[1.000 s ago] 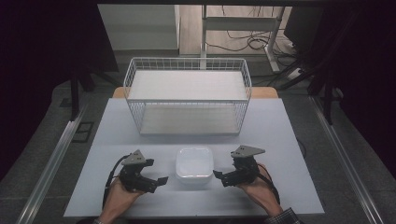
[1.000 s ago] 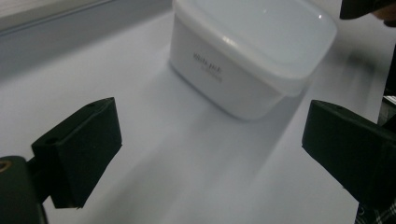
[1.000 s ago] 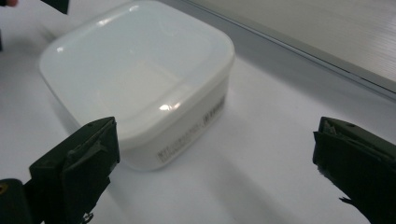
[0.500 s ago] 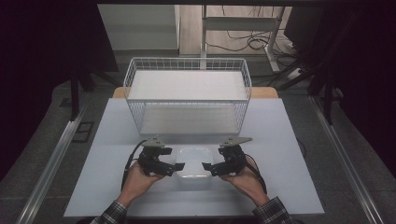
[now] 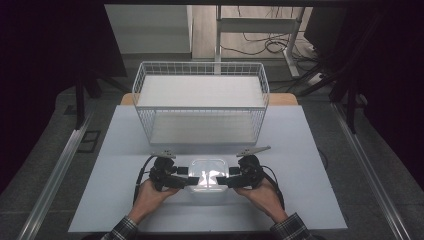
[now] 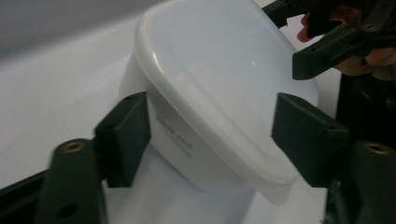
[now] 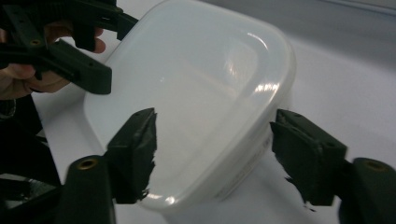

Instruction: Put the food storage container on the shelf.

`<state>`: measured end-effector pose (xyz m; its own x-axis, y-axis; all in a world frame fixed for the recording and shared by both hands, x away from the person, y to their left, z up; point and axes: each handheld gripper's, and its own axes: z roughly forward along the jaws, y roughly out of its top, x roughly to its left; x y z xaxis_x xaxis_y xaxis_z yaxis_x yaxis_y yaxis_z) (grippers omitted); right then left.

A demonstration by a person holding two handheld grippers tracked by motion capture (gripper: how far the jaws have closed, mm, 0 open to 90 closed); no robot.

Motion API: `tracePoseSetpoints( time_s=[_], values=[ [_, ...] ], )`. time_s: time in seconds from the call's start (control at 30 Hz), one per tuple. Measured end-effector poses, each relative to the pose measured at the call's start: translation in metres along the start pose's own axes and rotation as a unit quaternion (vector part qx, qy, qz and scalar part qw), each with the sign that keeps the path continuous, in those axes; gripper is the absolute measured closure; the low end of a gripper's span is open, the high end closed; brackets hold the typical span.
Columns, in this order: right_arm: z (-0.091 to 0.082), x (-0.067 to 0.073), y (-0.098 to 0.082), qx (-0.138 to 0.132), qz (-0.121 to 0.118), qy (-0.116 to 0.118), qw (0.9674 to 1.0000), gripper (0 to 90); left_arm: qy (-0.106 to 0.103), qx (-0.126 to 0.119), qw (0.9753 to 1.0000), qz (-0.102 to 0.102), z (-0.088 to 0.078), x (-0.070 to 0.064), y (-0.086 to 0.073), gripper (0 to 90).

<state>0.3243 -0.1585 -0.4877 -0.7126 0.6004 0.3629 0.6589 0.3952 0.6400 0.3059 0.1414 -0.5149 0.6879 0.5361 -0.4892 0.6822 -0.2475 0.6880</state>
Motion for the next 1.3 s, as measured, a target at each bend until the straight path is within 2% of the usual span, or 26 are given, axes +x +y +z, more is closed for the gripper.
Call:
tracePoseSetpoints(
  time_s=[0.03,0.07,0.1,0.13,0.17,0.27,0.3,0.33,0.37,0.4,0.43,0.63,0.7,0.77,1.07,1.3],
  values=[
    [-0.005,0.0,-0.003,-0.002,0.011,0.002,0.9999,42.7,0.004,-0.005,1.0,-0.002,-0.006,-0.003,-0.003,42.3],
    [-0.005,0.0,-0.003,-0.002,0.011,0.002,0.9999,42.7,0.004,-0.005,1.0,-0.002,-0.006,-0.003,-0.003,47.4],
    [-0.012,0.001,-0.006,-0.008,0.016,0.0,0.9998,51.5,0.005,-0.007,1.0,0.0,-0.009,-0.006,-0.004,53.0],
    [-0.012,0.001,-0.006,-0.008,0.016,0.0,0.9998,51.5,0.005,-0.007,1.0,-0.001,-0.011,-0.008,-0.005,53.0],
    [-0.016,0.002,-0.009,-0.011,0.032,0.002,0.9994,58.3,0.011,-0.004,0.9999,0.002,-0.013,-0.012,-0.006,56.8],
    [-0.021,0.004,-0.012,-0.016,0.05,0.003,0.9986,63.4,0.022,-0.003,0.9998,0.003,-0.016,-0.019,-0.007,60.8],
    [-0.023,0.005,-0.013,-0.018,0.057,0.003,0.9982,65.7,0.021,-0.009,0.9997,-0.002,-0.017,-0.019,-0.008,63.3],
    [-0.023,0.005,-0.013,-0.018,0.057,0.003,0.9982,65.7,0.021,-0.009,0.9997,-0.002,-0.017,-0.019,-0.008,66.7],
    [-0.026,0.007,-0.013,-0.028,0.06,-0.003,0.9978,71.0,0.015,-0.023,0.9996,-0.009,-0.02,-0.019,-0.009,70.4],
    [-0.026,0.007,-0.013,-0.028,0.06,-0.003,0.9978,71.0,0.015,-0.023,0.9996,-0.009,-0.02,-0.019,-0.009,73.8],
    [-0.029,0.008,-0.013,-0.039,0.06,-0.012,0.9974,75.9,0.018,-0.026,0.9995,-0.008,-0.021,-0.019,-0.009,76.3],
    [-0.029,0.009,-0.014,-0.05,0.057,-0.026,0.9968,77.3,0.025,-0.035,0.999,-0.011,-0.02,-0.022,-0.01,79.3],
    [-0.029,0.013,-0.014,-0.054,0.038,-0.046,0.9967,77.4,0.035,-0.038,0.9986,-0.012,-0.018,-0.022,-0.01,80.7],
    [-0.029,0.014,-0.013,-0.058,0.027,-0.053,0.9965,77.4,0.039,-0.038,0.9984,-0.011,-0.018,-0.022,-0.01,80.7],
    [-0.032,0.015,-0.01,-0.077,0.007,-0.058,0.9953,77.3,0.045,-0.056,0.9974,-0.003,-0.021,-0.024,-0.005,80.9],
    [-0.036,0.017,0.004,-0.094,-0.011,-0.062,0.9936,77.3,0.057,-0.069,0.996,0.011,-0.031,-0.026,0.008,80.9]
  ],
)
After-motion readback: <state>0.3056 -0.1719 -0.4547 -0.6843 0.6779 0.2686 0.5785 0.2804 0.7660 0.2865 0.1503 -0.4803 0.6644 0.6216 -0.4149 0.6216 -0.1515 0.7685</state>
